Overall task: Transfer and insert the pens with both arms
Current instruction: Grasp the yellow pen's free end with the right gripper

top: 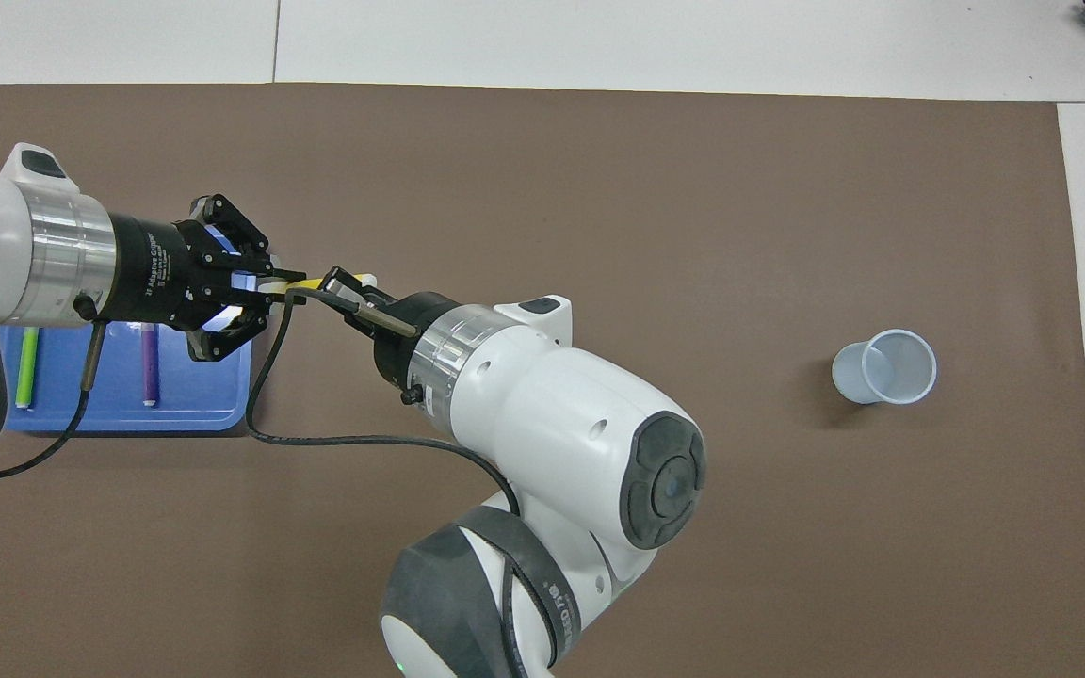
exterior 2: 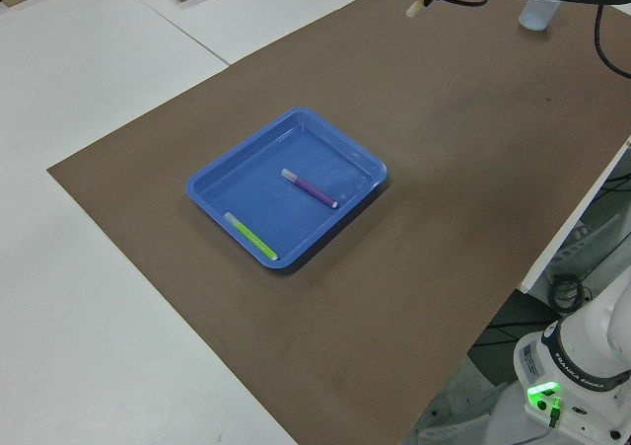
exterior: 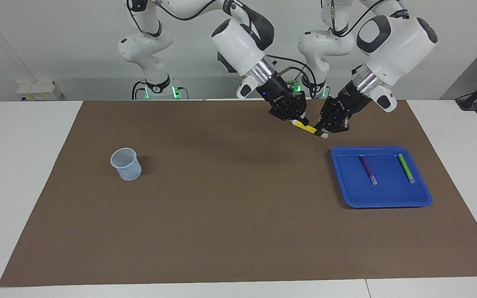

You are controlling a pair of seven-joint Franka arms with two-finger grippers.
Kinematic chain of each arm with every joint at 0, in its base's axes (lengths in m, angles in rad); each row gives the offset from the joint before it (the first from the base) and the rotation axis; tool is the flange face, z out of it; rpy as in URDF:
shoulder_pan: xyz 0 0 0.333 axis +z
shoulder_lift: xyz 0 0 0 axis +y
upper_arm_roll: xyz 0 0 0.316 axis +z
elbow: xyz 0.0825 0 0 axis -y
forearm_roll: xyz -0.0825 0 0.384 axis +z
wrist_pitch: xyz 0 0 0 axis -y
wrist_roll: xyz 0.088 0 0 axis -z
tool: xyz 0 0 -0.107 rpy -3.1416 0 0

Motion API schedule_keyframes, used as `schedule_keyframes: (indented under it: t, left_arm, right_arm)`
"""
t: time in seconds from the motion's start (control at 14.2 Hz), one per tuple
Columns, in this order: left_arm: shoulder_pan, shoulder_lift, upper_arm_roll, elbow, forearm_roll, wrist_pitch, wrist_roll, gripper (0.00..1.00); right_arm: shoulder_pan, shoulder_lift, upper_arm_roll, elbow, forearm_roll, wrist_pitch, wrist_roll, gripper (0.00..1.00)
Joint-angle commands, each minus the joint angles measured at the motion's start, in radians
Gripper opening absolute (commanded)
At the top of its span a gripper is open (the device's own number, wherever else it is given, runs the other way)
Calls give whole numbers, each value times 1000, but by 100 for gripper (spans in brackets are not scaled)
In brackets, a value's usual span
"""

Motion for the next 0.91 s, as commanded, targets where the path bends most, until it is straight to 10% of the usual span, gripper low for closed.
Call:
schedule_keyframes:
  t: [0.0,0.84]
  left_arm:
    - [-5,-39,6,-35,-12,14,-4,0]
    - [-10,-52,6,-42,-12,11,-5,0]
  right_arm:
    - [-31,15,7,9,-8,10,-27,0]
    - [-39,15,5,9,-5,10,-27,0]
